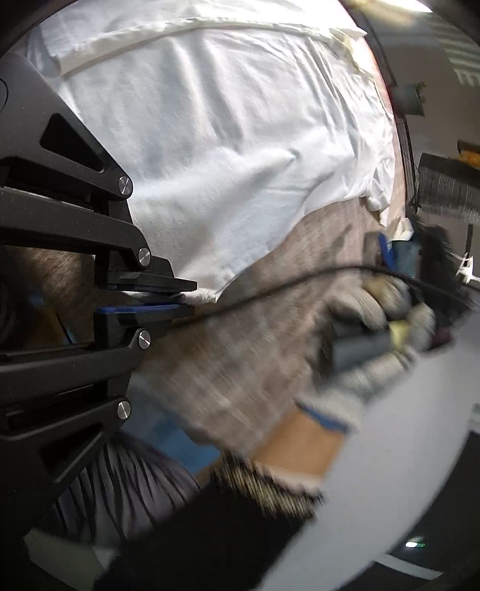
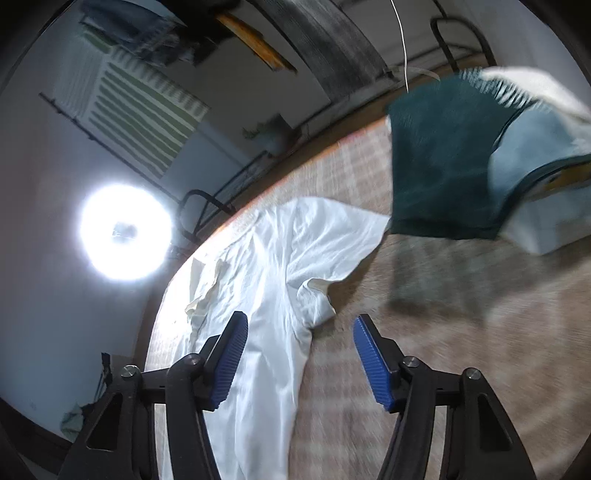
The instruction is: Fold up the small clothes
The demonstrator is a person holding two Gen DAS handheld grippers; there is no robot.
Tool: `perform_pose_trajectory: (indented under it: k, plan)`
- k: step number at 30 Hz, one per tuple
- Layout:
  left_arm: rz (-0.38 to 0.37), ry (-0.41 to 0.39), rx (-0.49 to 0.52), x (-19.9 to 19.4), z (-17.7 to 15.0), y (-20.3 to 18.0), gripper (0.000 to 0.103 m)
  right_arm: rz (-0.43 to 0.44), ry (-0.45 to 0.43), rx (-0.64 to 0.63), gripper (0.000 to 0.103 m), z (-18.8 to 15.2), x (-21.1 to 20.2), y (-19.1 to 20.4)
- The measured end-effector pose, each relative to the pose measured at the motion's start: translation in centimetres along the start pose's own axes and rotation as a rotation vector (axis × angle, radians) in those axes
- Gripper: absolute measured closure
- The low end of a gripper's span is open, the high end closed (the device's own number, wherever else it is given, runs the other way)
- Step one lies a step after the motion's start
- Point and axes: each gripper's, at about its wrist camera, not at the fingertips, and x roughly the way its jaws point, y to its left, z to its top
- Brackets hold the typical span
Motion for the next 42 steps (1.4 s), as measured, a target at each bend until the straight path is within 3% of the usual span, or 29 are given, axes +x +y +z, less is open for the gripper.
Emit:
perform_pose_trajectory:
  k: [5,7,8,10,12,14,16,19,27,34,42]
  plan:
    - [-0.045,-0.015,-0.047,0.1,0.5,0.1,0.100,-0.080,0.068,0.060,0.055,0.5,5.3,-1.0]
    - [-0.040,-0.007,-0.052,0.6,0.6,0.1,0.100,-0.084,0.025,0.076,0.060,0.9,5.9,-1.1]
    - [-0.030,-0.003,-0.043,0.9,0.6,0.0,0.100,-0.083,0.022,0.088,0.066,1.1,6.2,-1.2]
    - [-0.016,0.004,-0.030,1.1,0.2,-0.1,0.100,-0.079,0.033,0.096,0.094,1.4,7.1,-1.3]
    - [-0.018,0.009,-0.038,1.2,0.2,0.0,0.100,-0.100,0.032,0.082,0.101,1.6,7.7,-1.1]
    - [-0.036,0.000,-0.061,0.9,0.2,0.2,0.100,-0.110,0.003,0.085,0.102,2.3,7.1,-0.6]
    - [-0.045,-0.012,-0.076,0.4,0.4,0.6,0.100,-0.061,-0.035,0.087,0.102,3.3,5.2,0.6]
    - [-0.056,-0.010,-0.093,0.1,0.1,1.6,0.100,-0.124,-0.047,0.000,0.102,4.1,4.8,2.7]
    - [-0.073,-0.034,-0.206,-1.9,-1.1,4.3,0.100,-0.294,0.017,-0.076,0.102,3.7,7.7,5.6]
    - [-0.056,-0.077,-0.305,-4.9,-2.8,7.4,0.100,-0.316,0.010,-0.229,0.102,3.2,8.8,12.2]
    - [-0.003,-0.086,-0.405,-7.1,-5.6,10.9,0.100,-0.340,0.080,-0.432,0.102,0.7,14.2,19.2]
